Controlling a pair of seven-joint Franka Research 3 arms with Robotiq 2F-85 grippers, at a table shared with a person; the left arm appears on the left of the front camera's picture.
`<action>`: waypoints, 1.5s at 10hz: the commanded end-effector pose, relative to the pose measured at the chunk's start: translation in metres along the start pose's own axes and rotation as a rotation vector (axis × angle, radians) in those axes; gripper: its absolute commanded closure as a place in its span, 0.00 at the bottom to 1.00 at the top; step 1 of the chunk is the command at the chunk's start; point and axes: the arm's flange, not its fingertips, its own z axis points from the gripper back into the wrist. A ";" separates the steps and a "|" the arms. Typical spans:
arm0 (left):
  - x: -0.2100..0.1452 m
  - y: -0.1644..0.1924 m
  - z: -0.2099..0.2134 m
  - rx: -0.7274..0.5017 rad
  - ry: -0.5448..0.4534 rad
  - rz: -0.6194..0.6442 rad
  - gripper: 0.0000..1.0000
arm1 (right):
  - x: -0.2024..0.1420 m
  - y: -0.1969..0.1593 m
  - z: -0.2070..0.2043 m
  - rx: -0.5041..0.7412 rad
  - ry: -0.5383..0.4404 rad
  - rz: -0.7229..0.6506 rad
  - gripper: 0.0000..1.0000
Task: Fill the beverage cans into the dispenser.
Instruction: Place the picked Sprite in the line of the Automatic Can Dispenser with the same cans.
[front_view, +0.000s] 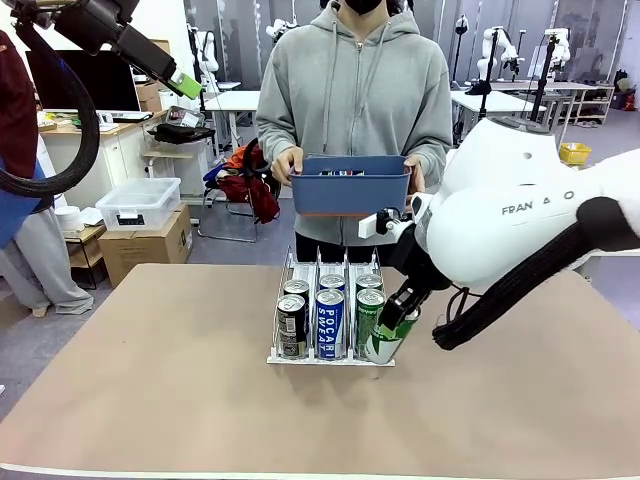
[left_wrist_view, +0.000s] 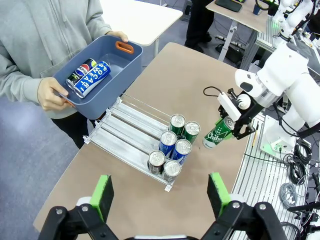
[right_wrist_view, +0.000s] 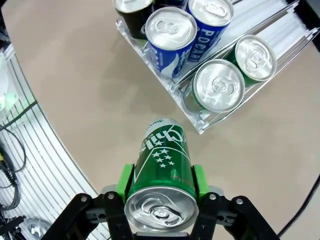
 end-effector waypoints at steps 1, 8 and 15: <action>-0.002 0.000 0.000 -0.001 0.002 -0.001 0.00 | 0.018 -0.010 -0.007 -0.052 -0.056 0.003 0.42; -0.002 0.000 0.000 -0.001 0.002 -0.001 0.00 | 0.054 -0.044 -0.019 -0.130 -0.086 -0.049 0.42; -0.002 0.000 0.000 -0.001 0.002 -0.001 0.00 | 0.070 -0.044 -0.050 -0.052 -0.010 0.010 0.42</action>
